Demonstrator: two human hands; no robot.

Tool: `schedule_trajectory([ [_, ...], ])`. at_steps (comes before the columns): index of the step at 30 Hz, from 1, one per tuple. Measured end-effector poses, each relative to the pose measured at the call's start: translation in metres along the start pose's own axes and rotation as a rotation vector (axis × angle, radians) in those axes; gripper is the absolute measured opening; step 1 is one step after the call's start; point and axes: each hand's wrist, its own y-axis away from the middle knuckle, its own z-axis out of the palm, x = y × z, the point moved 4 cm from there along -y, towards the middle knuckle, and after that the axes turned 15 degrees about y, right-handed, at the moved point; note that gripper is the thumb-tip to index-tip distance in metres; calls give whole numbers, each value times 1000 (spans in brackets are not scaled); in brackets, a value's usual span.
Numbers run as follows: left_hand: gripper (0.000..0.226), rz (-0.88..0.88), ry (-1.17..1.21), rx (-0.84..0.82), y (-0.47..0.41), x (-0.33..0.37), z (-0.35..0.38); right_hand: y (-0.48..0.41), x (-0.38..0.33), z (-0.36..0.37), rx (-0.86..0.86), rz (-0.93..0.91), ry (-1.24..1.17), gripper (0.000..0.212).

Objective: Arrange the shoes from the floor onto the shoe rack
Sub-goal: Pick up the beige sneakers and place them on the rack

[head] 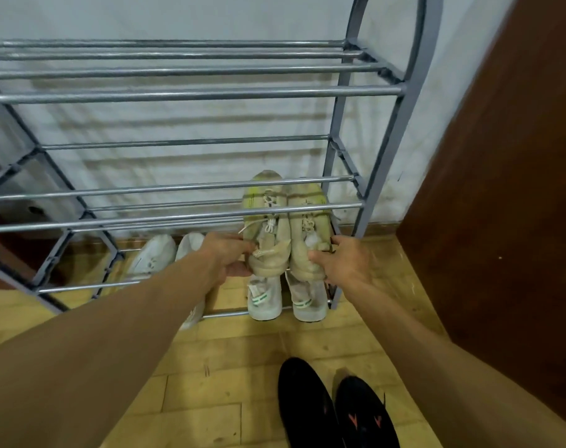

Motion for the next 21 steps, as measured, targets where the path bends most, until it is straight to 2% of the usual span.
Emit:
schedule_trajectory([
  [5,6,0,-29,40,-12,-13,10,-16,6,9,32,-6,106,31],
  [8,22,30,-65,47,-8,-18,13,-12,11,10,10,-33,73,31],
  [11,17,32,-108,4,11,-19,14,5,14,5,-75,-82,74,37],
  [13,8,37,-144,-25,29,-22,14,21,22,-1,-141,-93,98,44],
  [16,16,101,-253,-48,66,-27,16,52,45,-12,-233,-62,131,40],
  [18,17,134,-324,-105,98,-34,20,77,62,-20,-289,-23,160,45],
  [20,9,117,-375,-165,138,-49,25,106,81,-32,-327,19,164,52],
  [21,14,103,-407,-184,160,-59,27,120,92,-38,-345,36,163,53],
])
